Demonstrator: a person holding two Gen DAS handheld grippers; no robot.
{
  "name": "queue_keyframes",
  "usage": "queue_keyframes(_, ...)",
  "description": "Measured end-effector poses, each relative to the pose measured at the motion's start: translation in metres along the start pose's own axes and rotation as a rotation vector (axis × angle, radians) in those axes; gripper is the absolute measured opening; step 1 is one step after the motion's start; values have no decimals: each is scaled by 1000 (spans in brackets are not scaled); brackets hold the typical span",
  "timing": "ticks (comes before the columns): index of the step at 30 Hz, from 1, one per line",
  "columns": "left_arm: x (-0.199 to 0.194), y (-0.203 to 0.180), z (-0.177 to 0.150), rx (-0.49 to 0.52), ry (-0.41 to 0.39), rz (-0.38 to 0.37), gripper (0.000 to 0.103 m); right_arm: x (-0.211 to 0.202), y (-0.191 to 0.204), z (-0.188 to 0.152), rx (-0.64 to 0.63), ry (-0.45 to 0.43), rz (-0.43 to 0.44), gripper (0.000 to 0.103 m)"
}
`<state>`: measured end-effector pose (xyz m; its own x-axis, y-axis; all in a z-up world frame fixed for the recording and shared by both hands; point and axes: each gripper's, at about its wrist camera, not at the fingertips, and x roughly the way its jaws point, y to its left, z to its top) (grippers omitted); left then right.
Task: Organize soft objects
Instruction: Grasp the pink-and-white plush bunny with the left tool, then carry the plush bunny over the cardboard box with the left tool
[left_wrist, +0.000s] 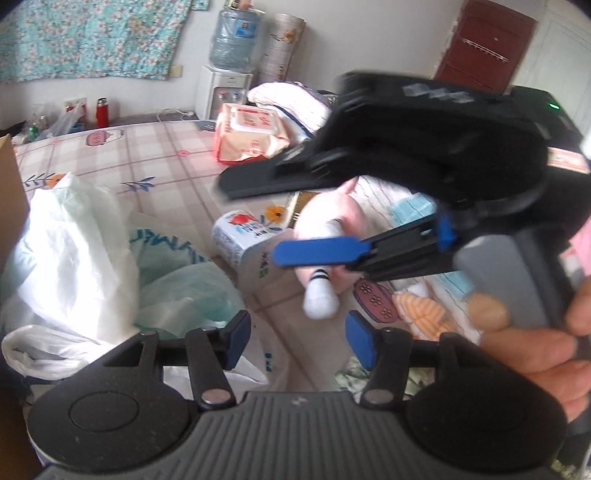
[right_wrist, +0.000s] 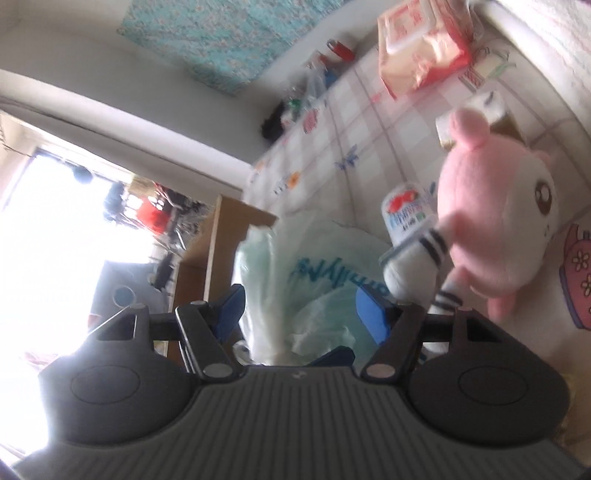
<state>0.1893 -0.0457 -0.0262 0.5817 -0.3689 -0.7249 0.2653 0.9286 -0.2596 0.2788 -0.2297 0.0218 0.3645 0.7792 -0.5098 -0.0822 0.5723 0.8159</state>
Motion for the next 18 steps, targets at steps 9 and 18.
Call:
queue_keyframes(9,12,-5,4,17,-6,-27,60,-71,-9,28,-38,-254,-211,71)
queue_keyframes(18,36,-29,19,68,-48,-32,71,-46,-44,42,16,-204,-276,73)
